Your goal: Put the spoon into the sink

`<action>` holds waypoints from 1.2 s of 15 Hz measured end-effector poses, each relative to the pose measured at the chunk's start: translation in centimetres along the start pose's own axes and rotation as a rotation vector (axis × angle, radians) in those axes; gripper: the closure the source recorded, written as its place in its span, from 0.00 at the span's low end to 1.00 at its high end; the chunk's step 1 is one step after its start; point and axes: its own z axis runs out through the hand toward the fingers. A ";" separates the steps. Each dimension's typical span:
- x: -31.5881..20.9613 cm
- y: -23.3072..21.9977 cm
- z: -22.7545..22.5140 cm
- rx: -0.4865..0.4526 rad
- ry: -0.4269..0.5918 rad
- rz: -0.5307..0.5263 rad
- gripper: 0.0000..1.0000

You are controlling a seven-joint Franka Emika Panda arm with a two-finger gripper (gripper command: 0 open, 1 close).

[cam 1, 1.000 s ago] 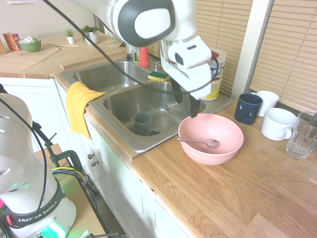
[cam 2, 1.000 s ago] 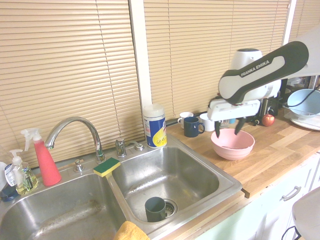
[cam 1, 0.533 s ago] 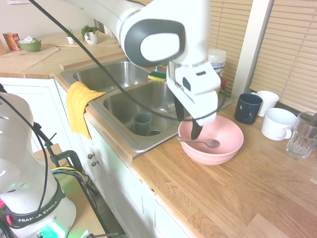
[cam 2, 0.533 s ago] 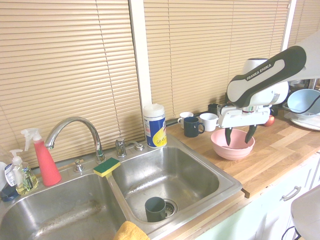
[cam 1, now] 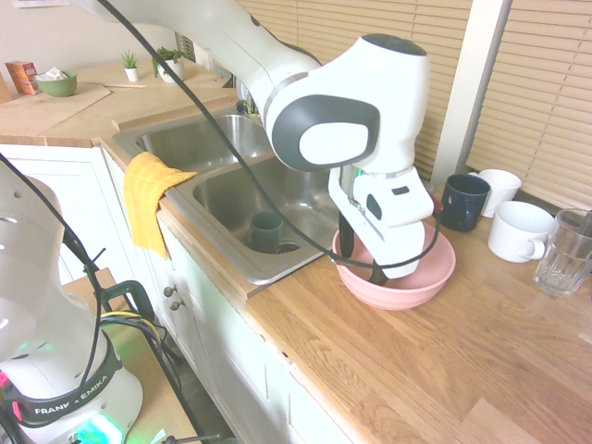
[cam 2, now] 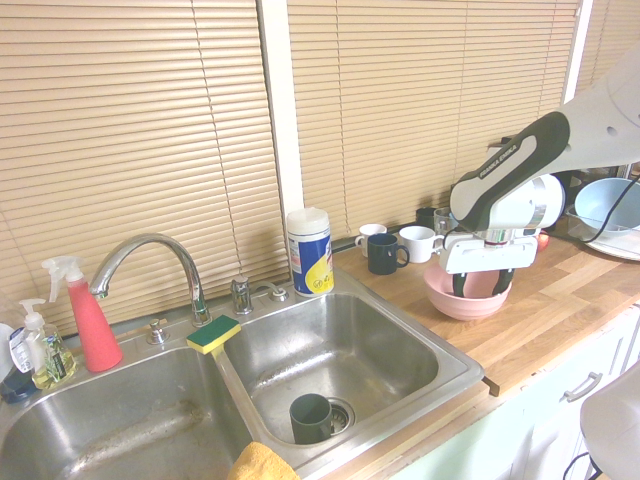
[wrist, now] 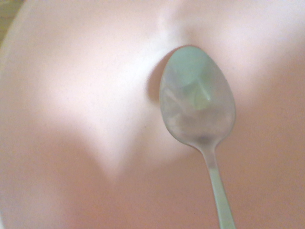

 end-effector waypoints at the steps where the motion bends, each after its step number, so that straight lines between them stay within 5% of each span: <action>1: 0.0 0.0 0.0 0.001 -0.001 0.000 1.00; 18: 1.1 -0.1 0.0 -0.006 -0.008 -0.002 1.00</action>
